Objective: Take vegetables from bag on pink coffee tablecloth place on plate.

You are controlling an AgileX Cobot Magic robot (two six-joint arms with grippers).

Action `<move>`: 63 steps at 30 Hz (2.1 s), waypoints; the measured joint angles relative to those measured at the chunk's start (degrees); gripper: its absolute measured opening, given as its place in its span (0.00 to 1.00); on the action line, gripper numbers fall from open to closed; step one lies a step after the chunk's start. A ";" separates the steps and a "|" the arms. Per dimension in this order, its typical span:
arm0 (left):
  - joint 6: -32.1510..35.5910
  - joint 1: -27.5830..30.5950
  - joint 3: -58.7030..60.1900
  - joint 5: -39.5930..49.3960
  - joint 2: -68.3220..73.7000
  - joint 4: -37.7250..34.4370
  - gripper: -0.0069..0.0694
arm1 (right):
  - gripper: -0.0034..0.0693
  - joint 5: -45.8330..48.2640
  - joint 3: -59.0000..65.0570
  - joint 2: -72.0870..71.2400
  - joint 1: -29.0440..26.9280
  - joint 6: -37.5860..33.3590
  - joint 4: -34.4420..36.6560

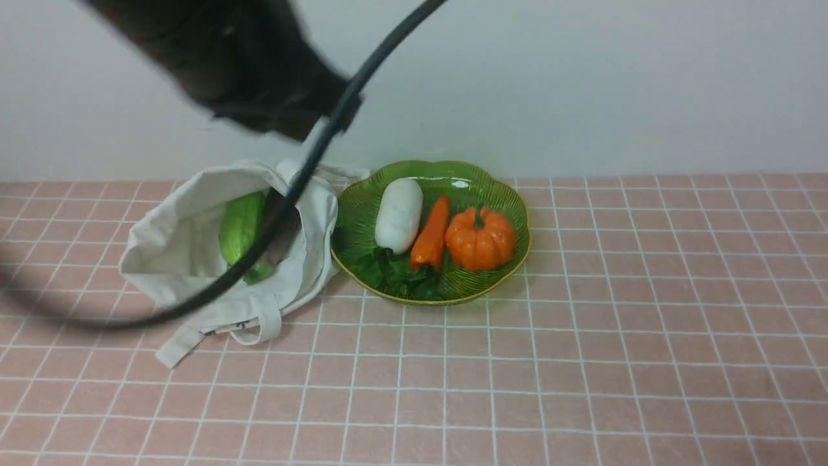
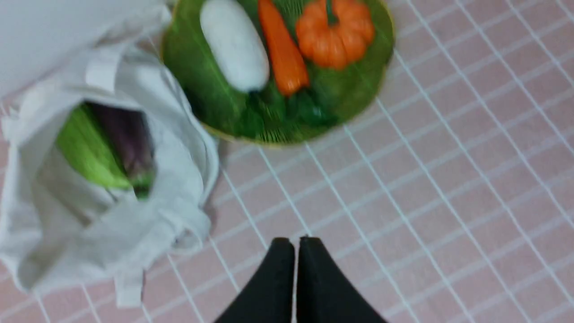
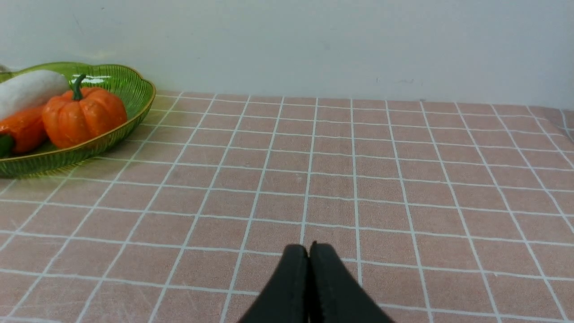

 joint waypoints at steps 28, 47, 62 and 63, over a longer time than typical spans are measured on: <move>4.65 0.20 72.51 -53.13 -67.92 -14.75 0.09 | 0.03 0.25 0.00 -0.04 0.00 0.00 -0.11; -2.53 18.82 84.16 -52.13 -71.20 5.33 0.09 | 0.03 0.25 0.00 -0.04 0.00 0.00 -0.11; -2.80 26.26 88.95 -50.66 -76.67 6.40 0.09 | 0.03 0.25 0.00 -0.04 0.00 0.00 -0.11; -2.84 27.07 88.97 -50.21 -76.67 6.40 0.09 | 0.03 0.25 0.00 -0.04 0.00 0.00 -0.11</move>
